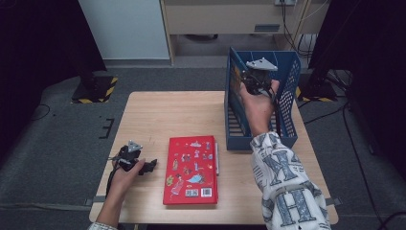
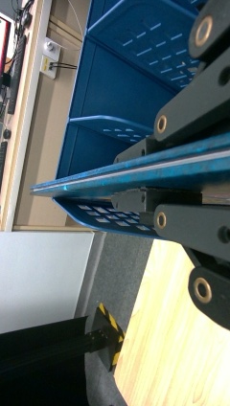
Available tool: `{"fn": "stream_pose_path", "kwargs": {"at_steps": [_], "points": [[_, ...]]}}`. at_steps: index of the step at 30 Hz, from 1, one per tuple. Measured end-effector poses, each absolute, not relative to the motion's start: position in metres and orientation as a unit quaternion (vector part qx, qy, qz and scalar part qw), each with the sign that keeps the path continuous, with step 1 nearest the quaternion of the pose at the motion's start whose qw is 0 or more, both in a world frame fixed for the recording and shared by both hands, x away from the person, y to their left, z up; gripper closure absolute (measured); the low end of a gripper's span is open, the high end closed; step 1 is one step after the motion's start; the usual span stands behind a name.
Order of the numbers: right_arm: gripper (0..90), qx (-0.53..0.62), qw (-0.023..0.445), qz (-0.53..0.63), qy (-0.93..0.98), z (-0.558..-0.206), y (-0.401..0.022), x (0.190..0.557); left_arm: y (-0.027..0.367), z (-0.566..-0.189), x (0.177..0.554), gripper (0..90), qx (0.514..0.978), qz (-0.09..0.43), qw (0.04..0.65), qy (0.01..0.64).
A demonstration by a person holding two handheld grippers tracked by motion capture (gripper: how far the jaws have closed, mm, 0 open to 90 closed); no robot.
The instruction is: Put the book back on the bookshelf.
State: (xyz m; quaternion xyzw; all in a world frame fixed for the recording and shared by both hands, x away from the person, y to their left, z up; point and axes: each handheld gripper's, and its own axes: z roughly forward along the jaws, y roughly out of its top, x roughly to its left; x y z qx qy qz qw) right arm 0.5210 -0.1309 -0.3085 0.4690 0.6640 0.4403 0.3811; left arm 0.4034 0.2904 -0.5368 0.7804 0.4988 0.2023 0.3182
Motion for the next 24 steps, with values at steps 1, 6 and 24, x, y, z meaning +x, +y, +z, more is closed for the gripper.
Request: {"fn": "stream_pose_path", "kwargs": {"at_steps": [1, 6, 24], "points": [[82.0, 0.470, 0.381, 0.440, 0.663, -0.310, -0.130, 0.521, 0.290, -0.537, 0.403, 0.0, 0.780, 0.202, 0.318, 0.499], [81.5, 0.469, 0.387, 0.440, 0.661, -0.312, -0.127, 0.519, 0.291, -0.537, 0.403, 0.0, 0.783, 0.202, 0.316, 0.497], [64.4, 0.454, 0.341, 0.459, 0.683, -0.320, -0.121, 0.502, 0.290, -0.537, 0.404, 0.0, 0.780, 0.202, 0.318, 0.499]]}}
